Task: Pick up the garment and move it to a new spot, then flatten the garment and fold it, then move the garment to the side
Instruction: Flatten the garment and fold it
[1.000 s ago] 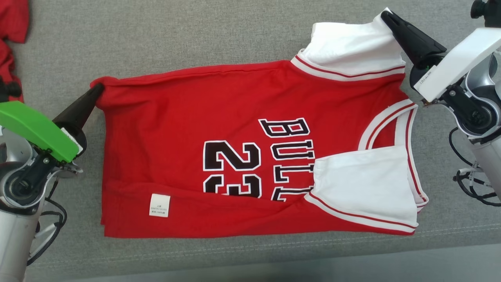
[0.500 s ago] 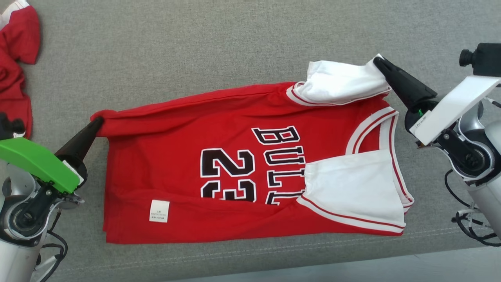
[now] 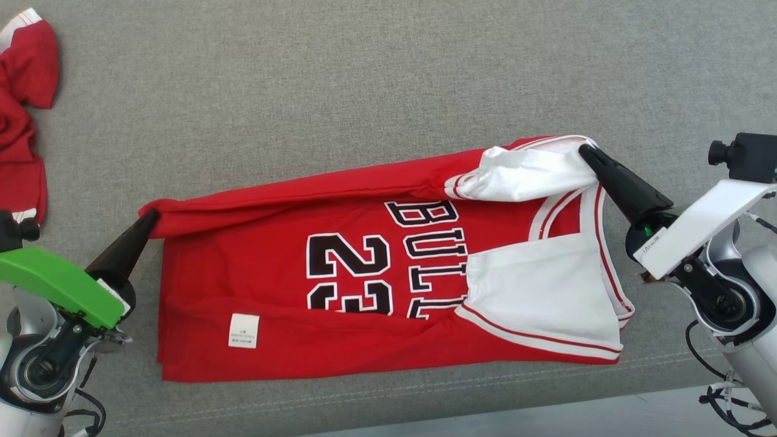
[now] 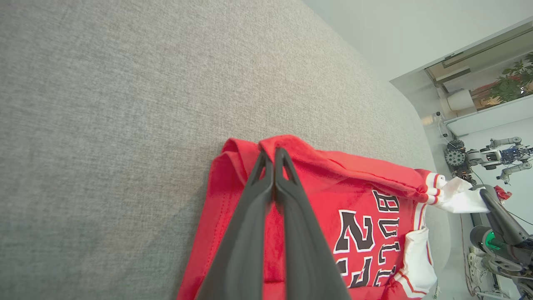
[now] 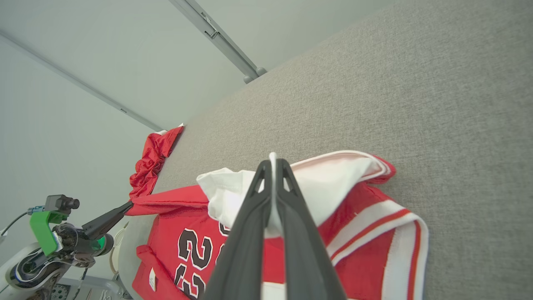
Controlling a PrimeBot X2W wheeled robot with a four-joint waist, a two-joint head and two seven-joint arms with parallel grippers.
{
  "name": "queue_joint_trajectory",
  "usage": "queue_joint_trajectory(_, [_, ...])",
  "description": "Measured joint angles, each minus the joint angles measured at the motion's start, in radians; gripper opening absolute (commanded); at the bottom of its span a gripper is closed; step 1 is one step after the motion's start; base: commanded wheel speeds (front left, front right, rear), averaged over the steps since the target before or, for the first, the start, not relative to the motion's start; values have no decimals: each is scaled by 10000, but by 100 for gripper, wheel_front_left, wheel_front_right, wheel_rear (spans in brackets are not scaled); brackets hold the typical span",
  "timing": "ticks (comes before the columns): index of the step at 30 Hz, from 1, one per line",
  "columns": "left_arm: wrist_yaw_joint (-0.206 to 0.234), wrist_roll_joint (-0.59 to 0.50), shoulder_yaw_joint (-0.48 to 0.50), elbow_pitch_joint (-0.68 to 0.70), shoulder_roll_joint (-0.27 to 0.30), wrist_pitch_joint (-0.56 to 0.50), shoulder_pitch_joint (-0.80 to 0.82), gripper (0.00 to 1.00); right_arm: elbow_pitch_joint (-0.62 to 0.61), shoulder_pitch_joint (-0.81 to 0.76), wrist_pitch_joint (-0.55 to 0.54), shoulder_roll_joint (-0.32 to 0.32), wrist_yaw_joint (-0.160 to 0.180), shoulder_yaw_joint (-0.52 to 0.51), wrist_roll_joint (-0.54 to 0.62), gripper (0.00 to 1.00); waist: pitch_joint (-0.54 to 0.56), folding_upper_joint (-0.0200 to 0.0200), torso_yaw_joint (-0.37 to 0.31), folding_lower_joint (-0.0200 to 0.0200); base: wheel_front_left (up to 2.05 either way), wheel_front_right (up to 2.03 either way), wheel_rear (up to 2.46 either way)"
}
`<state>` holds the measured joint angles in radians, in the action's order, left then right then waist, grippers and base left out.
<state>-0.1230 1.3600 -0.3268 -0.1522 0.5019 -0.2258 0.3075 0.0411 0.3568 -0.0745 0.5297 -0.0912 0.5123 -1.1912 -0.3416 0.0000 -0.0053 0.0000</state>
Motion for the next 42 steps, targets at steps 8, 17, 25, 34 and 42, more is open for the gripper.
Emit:
queue_joint_trajectory(8, [0,86,31,75,75,259,-482,0,-401,-848,403,-42,138,-35,-192,0,82,0,-44,0,0,0,0])
queue_joint_trajectory(17, [0,104,36,161,121,554,-902,0,-821,-1577,744,-165,155,19,-234,0,249,0,-47,0,0,0,0])
queue_joint_trajectory(25, [0,372,31,303,203,683,-1309,0,-1283,-2059,920,-100,305,2,-234,0,408,0,-108,0,0,0,0])
queue_joint_trajectory(34, [-2,385,2,399,249,784,-1662,0,-1710,-2541,1139,63,405,-69,-228,0,508,0,-160,0,0,0,0])
queue_joint_trajectory(42, [0,437,-27,742,401,876,-1699,0,-2105,-2461,1129,272,493,-153,-90,0,532,0,-181,0,0,0,0])
